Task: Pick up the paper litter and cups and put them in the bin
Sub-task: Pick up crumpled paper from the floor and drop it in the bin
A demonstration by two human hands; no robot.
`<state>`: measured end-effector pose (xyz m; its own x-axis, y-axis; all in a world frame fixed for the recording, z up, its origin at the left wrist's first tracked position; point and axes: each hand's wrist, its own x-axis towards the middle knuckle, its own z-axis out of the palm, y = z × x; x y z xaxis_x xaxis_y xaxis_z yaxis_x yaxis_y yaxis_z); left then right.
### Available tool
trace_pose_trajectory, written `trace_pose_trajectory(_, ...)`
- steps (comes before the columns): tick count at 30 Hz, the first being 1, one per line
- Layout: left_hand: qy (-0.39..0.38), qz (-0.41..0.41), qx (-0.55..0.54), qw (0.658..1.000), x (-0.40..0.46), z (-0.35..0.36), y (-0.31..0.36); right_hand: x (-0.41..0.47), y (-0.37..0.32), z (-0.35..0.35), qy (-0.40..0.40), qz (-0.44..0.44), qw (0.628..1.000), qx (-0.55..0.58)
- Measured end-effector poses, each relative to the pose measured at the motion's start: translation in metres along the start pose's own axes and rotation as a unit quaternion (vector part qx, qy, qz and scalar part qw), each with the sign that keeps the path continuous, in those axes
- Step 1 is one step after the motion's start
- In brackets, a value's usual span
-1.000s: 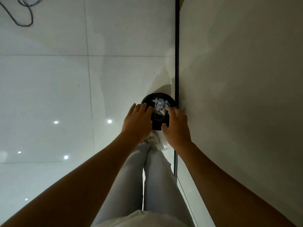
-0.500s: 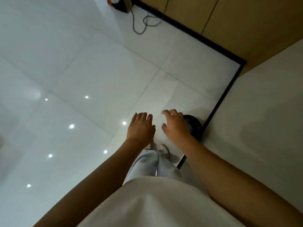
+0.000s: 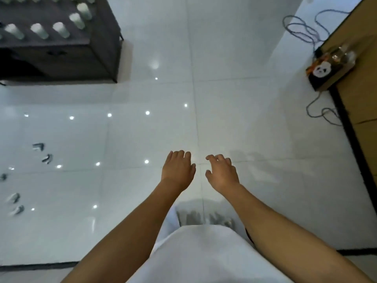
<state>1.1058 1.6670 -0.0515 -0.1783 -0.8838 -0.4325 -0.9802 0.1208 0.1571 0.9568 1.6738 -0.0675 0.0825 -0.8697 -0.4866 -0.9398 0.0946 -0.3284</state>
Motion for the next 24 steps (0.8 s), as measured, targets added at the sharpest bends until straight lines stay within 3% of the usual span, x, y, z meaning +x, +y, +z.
trace_pose_trajectory(11, 0.012, -0.234, -0.112, 0.966, -0.075, -0.016, -0.299, 0.077, -0.323, 0.077, -0.082, -0.225, 0.964, -0.118)
trace_pose_trajectory(24, 0.037, -0.447, -0.237, 0.862, -0.082, -0.025, -0.500, 0.175, -0.549, 0.129, -0.179, -0.386, 0.875, -0.230)
